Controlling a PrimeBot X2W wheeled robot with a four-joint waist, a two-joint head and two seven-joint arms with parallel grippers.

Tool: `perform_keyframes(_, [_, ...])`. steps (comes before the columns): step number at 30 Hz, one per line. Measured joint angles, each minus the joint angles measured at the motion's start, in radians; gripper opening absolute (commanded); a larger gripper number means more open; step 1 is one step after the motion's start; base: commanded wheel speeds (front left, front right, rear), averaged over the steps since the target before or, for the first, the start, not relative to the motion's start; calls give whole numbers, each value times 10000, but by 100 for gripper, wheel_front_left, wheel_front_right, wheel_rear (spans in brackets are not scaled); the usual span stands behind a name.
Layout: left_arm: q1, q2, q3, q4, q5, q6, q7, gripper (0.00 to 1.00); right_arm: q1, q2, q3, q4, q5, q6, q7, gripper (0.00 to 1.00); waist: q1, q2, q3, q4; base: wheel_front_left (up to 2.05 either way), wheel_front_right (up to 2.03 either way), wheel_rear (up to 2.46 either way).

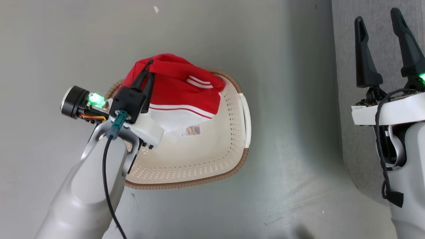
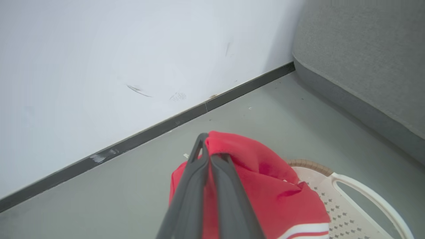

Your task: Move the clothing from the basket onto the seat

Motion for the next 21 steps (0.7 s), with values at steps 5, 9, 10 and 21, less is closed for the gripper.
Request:
perform_keyframes(5, [536,132,19,-685,2,81,0,0,197,-113,23,272,-4,0,0,100,0,0,-620,226,0,0,0])
perform_keyframes(9, [805,201,31,-1264,0,86,-2,0,520,-180,82,520,-73,0,0,100,0,0,-1142,402,0,0,0])
perform_keyframes(10, [854,244,38,-1388,0,86,-2,0,591,-199,105,546,-73,0,0,100,0,0,-1278,446,0,0,0])
perform_keyframes(21, [1685,495,222,-2253,-401,-21,-2,0,1392,-385,451,899,-75,0,0,100,0,1,-2900,911,0,0,0])
